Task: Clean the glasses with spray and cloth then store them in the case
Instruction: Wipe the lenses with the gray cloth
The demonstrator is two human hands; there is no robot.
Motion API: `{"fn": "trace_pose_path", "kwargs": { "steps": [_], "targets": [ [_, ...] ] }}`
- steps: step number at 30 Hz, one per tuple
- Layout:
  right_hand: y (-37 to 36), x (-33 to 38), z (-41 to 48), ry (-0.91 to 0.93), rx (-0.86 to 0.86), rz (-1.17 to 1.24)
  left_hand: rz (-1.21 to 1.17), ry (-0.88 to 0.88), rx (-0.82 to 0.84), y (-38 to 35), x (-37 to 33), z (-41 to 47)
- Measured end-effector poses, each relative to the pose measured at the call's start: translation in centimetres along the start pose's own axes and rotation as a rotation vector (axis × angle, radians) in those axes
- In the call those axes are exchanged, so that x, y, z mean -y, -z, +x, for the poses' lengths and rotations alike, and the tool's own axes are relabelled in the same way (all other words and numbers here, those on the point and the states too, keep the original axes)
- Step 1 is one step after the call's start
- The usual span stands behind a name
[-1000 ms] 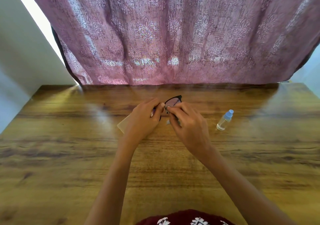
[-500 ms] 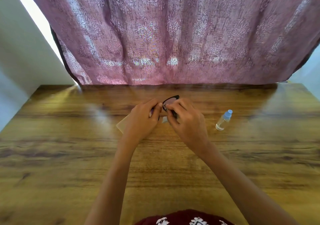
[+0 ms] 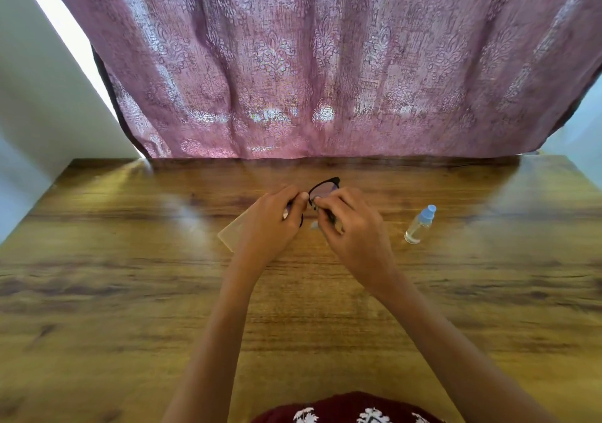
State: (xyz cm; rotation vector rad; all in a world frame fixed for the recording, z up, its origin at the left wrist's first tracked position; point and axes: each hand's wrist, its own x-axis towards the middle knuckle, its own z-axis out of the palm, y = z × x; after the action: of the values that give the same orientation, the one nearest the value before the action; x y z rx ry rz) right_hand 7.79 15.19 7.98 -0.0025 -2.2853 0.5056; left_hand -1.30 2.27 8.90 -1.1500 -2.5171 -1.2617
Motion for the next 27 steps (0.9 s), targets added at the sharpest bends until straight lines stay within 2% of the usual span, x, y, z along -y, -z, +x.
{"fn": "trace_pose_path", "kwargs": {
  "steps": [8,16,23,27],
  "targets": [
    [0.3,-1.3,1.4,-0.1,-0.06,-0.028,-0.015,0.004,-0.038,0.0,0.4,-0.2],
    [-0.4,0.2,-0.1,-0.002,-0.009,-0.049,-0.007,-0.01,-0.017,-0.3,0.2,-0.1],
    [0.0,-0.7,0.8,-0.11,-0.051,-0.062,-0.028,-0.002,-0.02,-0.1,0.3,-0.3],
    [0.2,-0.5,-0.3,-0.093,-0.046,-0.062,-0.03,0.016,-0.028,-0.1,0.7,-0.3]
  ]
}}
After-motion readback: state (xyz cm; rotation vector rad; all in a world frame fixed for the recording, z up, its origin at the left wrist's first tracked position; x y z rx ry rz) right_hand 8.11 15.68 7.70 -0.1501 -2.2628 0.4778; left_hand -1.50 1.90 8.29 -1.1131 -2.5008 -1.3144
